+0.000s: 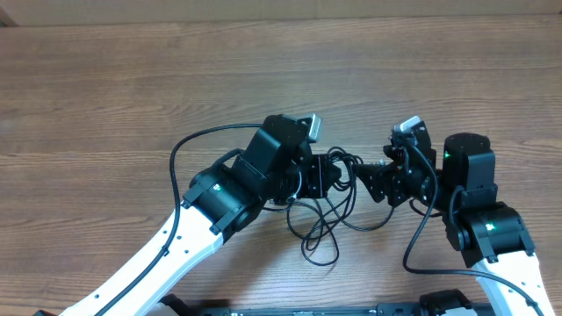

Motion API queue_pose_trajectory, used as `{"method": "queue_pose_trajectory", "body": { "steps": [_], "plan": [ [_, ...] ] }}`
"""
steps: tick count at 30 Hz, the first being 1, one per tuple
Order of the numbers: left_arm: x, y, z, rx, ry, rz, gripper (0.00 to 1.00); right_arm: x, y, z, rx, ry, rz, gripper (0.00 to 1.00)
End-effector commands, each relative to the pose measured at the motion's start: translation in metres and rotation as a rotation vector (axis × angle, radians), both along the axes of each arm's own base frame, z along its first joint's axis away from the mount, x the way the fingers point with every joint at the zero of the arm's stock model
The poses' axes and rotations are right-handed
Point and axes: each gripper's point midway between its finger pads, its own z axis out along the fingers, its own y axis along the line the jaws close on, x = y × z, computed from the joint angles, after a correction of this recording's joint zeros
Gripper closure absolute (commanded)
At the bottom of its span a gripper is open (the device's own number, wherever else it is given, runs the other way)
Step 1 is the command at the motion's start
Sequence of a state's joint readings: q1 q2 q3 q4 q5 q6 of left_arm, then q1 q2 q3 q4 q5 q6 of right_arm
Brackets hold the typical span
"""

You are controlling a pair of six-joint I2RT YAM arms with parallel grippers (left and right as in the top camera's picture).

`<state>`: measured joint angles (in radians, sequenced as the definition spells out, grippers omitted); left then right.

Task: Untangle cables

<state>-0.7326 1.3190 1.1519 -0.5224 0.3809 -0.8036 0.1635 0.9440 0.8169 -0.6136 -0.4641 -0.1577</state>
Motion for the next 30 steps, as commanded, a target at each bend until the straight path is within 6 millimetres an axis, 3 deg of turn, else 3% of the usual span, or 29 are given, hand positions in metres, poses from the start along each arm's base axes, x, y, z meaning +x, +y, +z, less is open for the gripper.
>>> {"method": "queue_pose_trajectory", "body": {
  "steps": [1,15,26,30],
  "plan": [
    [-0.016,-0.016,0.015,-0.077,-0.013,-0.120,0.95,0.001,0.000,0.007,-0.002,-0.030,0.003,0.22],
    [-0.027,-0.023,0.021,-0.105,-0.056,-0.225,0.96,0.016,0.003,-0.002,0.000,-0.016,0.007,0.20],
    [-0.024,-0.023,0.023,-0.096,-0.117,-0.251,0.96,0.010,0.021,0.011,0.084,-0.038,0.107,0.20],
    [-0.026,-0.029,0.032,-0.136,-0.142,-0.281,0.96,0.010,0.025,0.016,0.102,-0.059,0.129,0.20]
  ]
}}
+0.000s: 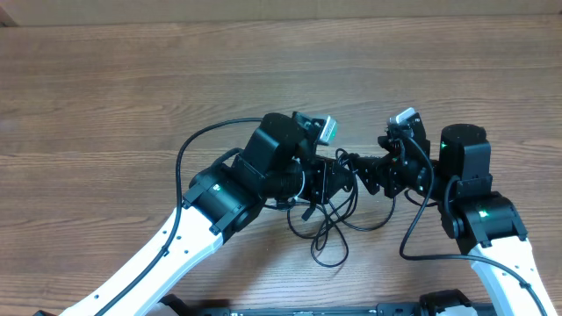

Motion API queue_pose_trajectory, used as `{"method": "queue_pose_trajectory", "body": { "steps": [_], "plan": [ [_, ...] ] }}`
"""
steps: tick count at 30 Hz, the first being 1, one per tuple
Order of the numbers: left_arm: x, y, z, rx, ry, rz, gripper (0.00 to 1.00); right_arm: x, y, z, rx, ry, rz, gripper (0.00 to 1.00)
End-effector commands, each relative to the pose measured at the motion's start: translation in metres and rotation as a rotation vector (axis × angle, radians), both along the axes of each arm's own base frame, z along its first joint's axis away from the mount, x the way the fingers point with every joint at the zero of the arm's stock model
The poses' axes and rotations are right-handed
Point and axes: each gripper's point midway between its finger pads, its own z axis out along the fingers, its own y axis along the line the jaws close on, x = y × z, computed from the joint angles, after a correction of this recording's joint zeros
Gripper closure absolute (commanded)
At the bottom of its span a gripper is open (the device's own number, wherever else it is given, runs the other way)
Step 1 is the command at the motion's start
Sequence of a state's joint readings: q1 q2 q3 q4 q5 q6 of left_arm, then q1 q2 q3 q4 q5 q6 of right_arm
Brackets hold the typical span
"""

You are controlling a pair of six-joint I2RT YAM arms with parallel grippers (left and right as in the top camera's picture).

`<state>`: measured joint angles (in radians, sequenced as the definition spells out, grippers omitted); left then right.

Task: Untangle cables

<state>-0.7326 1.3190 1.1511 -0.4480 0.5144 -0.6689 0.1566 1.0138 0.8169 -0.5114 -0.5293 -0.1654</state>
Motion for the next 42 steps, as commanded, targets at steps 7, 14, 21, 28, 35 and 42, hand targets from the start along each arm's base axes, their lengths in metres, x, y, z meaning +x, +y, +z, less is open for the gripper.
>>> {"method": "queue_pose_trajectory", "body": {
  "steps": [7,14,21,28,35,42],
  "plan": [
    [-0.042,-0.023,0.023,-0.118,-0.017,-0.248,0.96,0.020,-0.004,0.011,0.043,-0.022,-0.093,0.27],
    [-0.056,-0.020,0.019,-0.114,-0.019,-0.328,0.96,0.035,-0.066,-0.024,-0.051,0.130,-0.537,0.26],
    [-0.036,-0.007,-0.002,0.011,-0.030,-0.194,0.96,0.022,-0.088,-0.044,-0.107,0.226,-0.675,0.20],
    [-0.023,0.015,-0.012,0.115,-0.049,-0.072,0.96,0.005,-0.099,-0.059,-0.108,0.335,-0.774,0.04],
    [-0.012,0.040,0.006,0.108,-0.094,0.021,0.96,0.000,-0.099,-0.064,-0.069,0.389,-0.826,0.00],
    [-0.007,0.063,0.034,0.076,-0.194,0.076,0.96,-0.005,-0.098,-0.068,-0.055,0.424,-0.837,0.00]
  ]
}}
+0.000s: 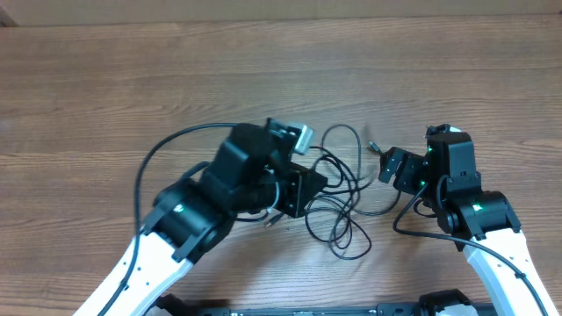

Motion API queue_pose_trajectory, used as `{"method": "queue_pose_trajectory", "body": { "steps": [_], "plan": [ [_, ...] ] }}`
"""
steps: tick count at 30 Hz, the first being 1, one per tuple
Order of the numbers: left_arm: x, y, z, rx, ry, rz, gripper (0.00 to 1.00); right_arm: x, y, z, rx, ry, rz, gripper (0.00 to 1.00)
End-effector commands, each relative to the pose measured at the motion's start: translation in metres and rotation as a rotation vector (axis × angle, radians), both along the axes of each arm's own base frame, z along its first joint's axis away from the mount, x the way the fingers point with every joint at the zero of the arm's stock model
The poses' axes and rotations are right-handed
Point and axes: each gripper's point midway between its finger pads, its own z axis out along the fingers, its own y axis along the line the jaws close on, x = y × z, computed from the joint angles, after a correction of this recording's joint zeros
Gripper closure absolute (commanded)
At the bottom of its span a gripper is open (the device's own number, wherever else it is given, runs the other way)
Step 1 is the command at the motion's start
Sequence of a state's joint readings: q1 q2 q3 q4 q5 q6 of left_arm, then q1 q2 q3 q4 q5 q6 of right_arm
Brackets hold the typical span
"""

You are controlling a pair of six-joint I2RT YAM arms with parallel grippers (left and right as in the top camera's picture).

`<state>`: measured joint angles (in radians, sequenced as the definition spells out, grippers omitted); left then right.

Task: Untangle cables

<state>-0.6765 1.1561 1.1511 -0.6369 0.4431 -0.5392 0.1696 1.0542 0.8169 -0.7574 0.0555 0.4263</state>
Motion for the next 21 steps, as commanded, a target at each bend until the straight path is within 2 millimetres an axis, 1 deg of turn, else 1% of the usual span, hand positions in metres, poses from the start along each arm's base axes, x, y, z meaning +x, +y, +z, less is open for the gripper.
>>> {"method": "queue_pose_trajectory", "body": {
  "steps": [1,6,13,18,21],
  "plan": [
    [0.005,0.014,0.017,-0.006,-0.088,0.035,0.96,0.000,-0.002,0.001,0.014,0.007,-0.030,0.00],
    [0.005,0.025,0.024,0.010,-0.150,0.040,0.96,-0.008,0.013,-0.003,0.089,0.048,0.022,0.00],
    [0.002,0.037,0.038,0.104,-0.404,-0.052,0.96,-0.016,0.020,-0.006,0.133,0.089,0.037,0.00],
    [0.015,0.058,0.046,0.211,-0.538,0.025,0.96,-0.022,0.031,-0.006,0.181,0.110,0.086,0.00],
    [0.025,0.074,0.050,0.292,-0.607,0.086,0.96,-0.024,0.038,-0.005,0.170,0.099,0.177,0.00]
  ]
}}
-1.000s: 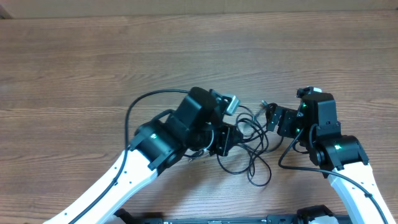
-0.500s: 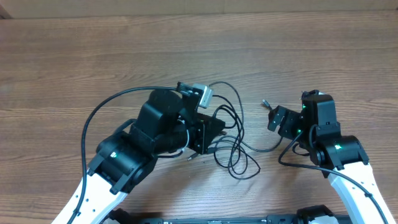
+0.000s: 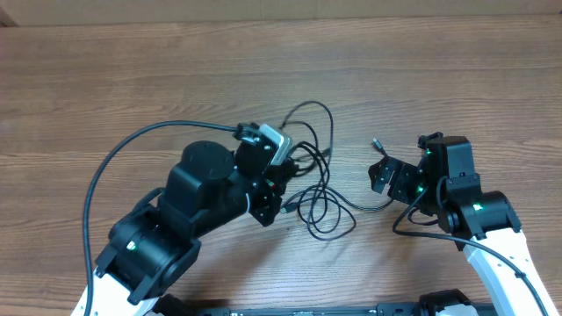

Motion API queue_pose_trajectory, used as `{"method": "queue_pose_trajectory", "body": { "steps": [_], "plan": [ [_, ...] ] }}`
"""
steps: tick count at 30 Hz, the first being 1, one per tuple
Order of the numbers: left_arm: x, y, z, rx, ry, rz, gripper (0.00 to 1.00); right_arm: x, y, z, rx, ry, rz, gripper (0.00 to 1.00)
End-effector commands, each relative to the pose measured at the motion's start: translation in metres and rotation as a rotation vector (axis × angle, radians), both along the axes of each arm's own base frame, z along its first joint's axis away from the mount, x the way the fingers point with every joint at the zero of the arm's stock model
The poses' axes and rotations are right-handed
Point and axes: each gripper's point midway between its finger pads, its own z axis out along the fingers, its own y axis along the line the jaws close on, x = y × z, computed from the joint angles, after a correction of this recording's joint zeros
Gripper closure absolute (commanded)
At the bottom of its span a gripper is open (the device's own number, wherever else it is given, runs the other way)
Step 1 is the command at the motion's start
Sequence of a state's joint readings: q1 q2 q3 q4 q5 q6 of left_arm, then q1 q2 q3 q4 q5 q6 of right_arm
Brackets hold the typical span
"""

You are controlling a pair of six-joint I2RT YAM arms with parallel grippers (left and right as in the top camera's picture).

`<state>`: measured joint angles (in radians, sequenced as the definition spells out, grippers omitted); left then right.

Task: Untangle cables

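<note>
A tangle of thin black cables [image 3: 318,200] lies on the wooden table between my two arms. One loop [image 3: 313,118] reaches toward the far side, and smaller loops [image 3: 329,226] lie nearer the front. My left gripper [image 3: 279,186] is at the tangle's left edge and looks shut on a strand there. My right gripper [image 3: 385,175] is to the right of the tangle. A cable end with a small plug [image 3: 376,141] sticks out just above it, and it appears shut on that strand. The fingers themselves are hard to make out from overhead.
The left arm's own thick black lead [image 3: 114,162] arcs over the table on the left. The right arm's lead [image 3: 413,224] hangs in a curve beside its wrist. Bare wooden tabletop [image 3: 132,70] stretches across the far side.
My left arm has moved left and toward the front edge, taking its side of the tangle with it. The far loop now stands out longer. The right gripper has barely moved.
At first both grippers sat close together at the table's middle, with the bunched cables between and below them. A second later they were still close. Then they stood apart with the cables spread between them, and now the gap is wider and the loops looser.
</note>
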<state>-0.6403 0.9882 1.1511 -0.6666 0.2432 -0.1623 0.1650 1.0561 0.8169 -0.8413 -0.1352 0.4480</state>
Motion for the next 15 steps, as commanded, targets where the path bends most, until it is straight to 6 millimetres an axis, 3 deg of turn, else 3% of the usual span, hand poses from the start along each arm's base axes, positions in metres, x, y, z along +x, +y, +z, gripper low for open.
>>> {"method": "queue_pose_trajectory", "body": {
  "steps": [1,4,9,11,15],
  "plan": [
    [0.020,0.030,0.011,0.136,-0.181,0.118,0.96,-0.002,0.012,0.006,0.022,-0.026,0.120,0.00],
    [0.028,0.041,0.012,0.213,-0.244,0.156,0.96,-0.005,0.019,0.009,0.040,-0.040,0.174,0.00],
    [0.035,0.042,0.022,0.296,-0.376,0.118,0.96,-0.008,0.026,0.023,0.081,-0.088,0.206,0.00],
    [0.038,0.039,0.033,0.296,-0.438,0.110,0.96,-0.009,0.028,0.032,0.093,-0.123,0.215,0.00],
    [0.048,0.032,0.074,0.199,-0.580,0.147,0.96,-0.014,0.028,0.052,0.098,-0.207,0.222,0.00]
  ]
}}
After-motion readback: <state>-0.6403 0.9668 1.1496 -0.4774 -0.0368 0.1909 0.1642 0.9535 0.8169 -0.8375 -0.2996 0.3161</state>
